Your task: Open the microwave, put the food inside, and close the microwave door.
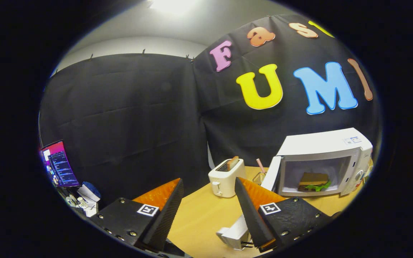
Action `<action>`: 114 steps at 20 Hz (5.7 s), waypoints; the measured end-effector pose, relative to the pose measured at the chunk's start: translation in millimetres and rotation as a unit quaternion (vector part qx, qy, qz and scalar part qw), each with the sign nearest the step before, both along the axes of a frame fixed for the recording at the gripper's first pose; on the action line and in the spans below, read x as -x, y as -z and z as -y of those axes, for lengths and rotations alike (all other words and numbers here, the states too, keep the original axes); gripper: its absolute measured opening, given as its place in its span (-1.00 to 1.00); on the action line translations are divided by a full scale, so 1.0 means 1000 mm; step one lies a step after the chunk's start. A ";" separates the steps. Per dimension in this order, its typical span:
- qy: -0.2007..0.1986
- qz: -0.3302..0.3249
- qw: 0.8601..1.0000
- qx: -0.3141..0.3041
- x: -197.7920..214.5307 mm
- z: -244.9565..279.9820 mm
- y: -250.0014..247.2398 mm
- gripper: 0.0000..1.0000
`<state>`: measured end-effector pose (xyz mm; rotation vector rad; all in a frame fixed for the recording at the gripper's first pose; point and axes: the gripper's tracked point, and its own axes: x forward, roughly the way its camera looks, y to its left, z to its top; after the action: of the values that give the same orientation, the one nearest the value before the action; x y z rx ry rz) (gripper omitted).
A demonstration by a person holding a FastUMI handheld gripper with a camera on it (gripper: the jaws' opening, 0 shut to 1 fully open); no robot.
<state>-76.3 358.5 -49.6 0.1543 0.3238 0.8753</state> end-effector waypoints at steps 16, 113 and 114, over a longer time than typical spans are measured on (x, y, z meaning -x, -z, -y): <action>-0.083 -0.062 0.989 0.110 0.061 -0.016 0.119 -0.99; 0.413 0.057 0.895 0.160 -0.134 0.324 0.017 -0.97; 0.416 0.064 0.893 0.156 -0.126 0.324 0.010 -0.89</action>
<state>49.4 34.1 -59.4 -0.0697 0.2349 -0.0273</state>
